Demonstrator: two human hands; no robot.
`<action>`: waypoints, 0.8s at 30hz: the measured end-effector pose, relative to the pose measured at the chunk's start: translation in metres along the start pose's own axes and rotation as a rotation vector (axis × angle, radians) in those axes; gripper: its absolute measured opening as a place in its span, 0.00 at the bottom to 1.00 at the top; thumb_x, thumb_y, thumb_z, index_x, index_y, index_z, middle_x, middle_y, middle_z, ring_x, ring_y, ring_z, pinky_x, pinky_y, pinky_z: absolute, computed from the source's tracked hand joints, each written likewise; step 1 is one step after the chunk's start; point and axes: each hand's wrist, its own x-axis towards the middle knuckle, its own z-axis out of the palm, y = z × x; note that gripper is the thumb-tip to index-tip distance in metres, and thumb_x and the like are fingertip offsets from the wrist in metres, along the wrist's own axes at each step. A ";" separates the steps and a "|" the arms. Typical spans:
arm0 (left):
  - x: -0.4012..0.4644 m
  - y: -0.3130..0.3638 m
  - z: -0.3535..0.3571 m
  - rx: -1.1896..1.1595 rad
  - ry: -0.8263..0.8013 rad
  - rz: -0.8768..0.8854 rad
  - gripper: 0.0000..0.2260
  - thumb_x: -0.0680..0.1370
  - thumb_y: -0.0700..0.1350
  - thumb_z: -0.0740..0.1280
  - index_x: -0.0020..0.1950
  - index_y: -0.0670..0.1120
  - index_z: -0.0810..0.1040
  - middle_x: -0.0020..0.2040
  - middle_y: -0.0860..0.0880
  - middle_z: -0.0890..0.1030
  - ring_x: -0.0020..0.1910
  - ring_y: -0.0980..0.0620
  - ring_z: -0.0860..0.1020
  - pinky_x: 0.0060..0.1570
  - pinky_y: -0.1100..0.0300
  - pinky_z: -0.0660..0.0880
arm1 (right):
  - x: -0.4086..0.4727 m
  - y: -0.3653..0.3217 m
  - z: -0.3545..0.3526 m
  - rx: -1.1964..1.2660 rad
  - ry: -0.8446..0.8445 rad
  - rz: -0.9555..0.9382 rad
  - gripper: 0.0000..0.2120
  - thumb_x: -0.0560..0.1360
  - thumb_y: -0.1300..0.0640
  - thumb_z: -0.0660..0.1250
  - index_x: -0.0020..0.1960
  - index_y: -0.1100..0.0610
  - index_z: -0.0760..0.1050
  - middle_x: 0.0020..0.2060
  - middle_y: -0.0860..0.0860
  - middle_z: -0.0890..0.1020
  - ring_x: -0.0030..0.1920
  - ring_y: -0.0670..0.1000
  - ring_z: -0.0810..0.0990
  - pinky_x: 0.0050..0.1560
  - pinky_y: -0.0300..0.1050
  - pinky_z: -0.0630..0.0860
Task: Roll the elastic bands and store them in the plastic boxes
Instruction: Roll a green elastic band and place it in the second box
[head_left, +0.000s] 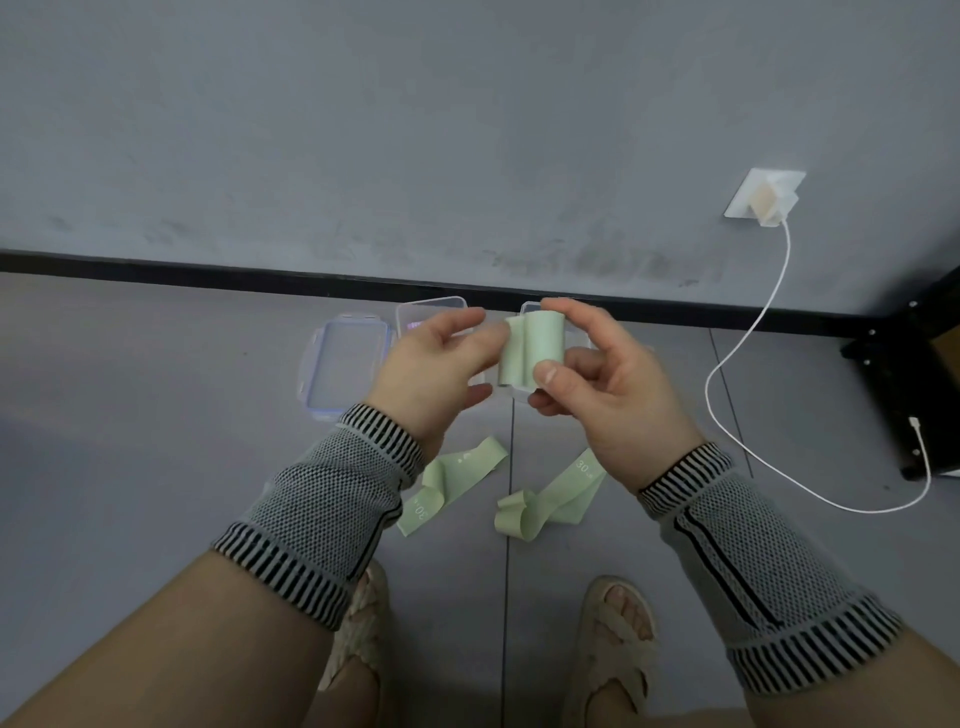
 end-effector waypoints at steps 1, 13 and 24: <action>0.000 0.000 0.001 -0.012 -0.022 0.003 0.15 0.76 0.43 0.67 0.62 0.46 0.73 0.51 0.46 0.81 0.52 0.50 0.81 0.51 0.55 0.78 | 0.000 0.000 0.000 0.003 -0.006 0.000 0.21 0.76 0.65 0.65 0.66 0.49 0.69 0.33 0.49 0.83 0.37 0.48 0.83 0.43 0.41 0.79; -0.002 0.002 -0.003 0.038 0.000 0.086 0.17 0.74 0.34 0.68 0.61 0.45 0.75 0.32 0.46 0.79 0.32 0.54 0.77 0.37 0.60 0.80 | 0.001 0.002 -0.001 -0.120 0.012 -0.016 0.21 0.74 0.62 0.68 0.60 0.42 0.71 0.32 0.48 0.81 0.37 0.49 0.81 0.46 0.49 0.81; -0.003 -0.001 0.003 0.282 0.005 0.145 0.21 0.71 0.45 0.74 0.62 0.48 0.74 0.39 0.49 0.85 0.37 0.59 0.81 0.41 0.66 0.73 | 0.000 0.004 0.004 -0.425 -0.006 -0.096 0.26 0.72 0.54 0.71 0.66 0.40 0.69 0.34 0.41 0.74 0.33 0.40 0.73 0.38 0.32 0.71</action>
